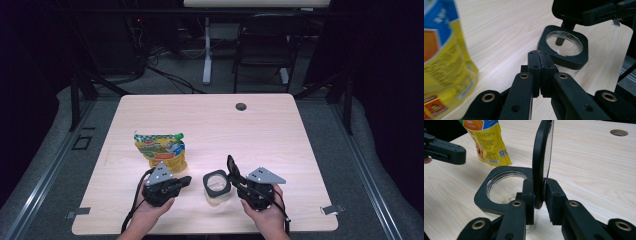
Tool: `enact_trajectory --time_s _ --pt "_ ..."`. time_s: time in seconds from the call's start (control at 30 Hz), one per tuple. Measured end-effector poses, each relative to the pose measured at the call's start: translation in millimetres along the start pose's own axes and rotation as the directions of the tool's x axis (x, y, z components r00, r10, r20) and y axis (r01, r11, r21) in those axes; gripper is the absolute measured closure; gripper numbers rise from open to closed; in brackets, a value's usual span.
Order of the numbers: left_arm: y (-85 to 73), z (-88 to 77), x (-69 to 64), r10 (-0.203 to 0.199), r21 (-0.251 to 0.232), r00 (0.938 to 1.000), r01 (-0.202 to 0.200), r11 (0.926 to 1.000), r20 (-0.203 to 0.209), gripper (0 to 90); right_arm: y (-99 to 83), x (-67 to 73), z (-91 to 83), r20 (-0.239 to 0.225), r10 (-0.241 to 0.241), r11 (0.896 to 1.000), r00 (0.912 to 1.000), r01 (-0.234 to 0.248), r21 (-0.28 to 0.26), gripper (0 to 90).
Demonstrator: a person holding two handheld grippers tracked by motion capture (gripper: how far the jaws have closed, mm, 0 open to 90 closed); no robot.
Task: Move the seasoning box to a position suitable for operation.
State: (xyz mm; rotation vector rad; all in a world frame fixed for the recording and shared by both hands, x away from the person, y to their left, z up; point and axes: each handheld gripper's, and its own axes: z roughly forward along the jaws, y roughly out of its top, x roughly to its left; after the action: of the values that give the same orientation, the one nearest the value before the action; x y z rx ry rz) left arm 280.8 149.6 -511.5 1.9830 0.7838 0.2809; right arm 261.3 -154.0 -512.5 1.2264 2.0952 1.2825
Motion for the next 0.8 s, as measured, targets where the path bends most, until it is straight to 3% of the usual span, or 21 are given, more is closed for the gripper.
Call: enact_trajectory --time_s 0.2,0.6,0.8 --pt "-5.8 -13.1 11.0 -0.03 -0.009 0.9989 0.029 0.9995 -0.036 88.2 4.0 -4.8 3.6 -0.035 -0.005 1.0 0.9994 0.005 0.012 84.3" --pt "-12.8 -32.2 23.6 -0.058 -0.017 0.9946 0.057 0.9982 -0.086 87.6 10.0 -15.5 6.3 -0.116 -0.036 0.998 0.9926 0.041 0.046 84.9" --pt "-13.5 -37.0 26.8 -0.069 -0.032 0.9929 0.066 0.9973 -0.097 86.9 9.6 -23.2 1.8 -0.083 -0.022 0.999 0.9963 0.026 0.048 77.7"
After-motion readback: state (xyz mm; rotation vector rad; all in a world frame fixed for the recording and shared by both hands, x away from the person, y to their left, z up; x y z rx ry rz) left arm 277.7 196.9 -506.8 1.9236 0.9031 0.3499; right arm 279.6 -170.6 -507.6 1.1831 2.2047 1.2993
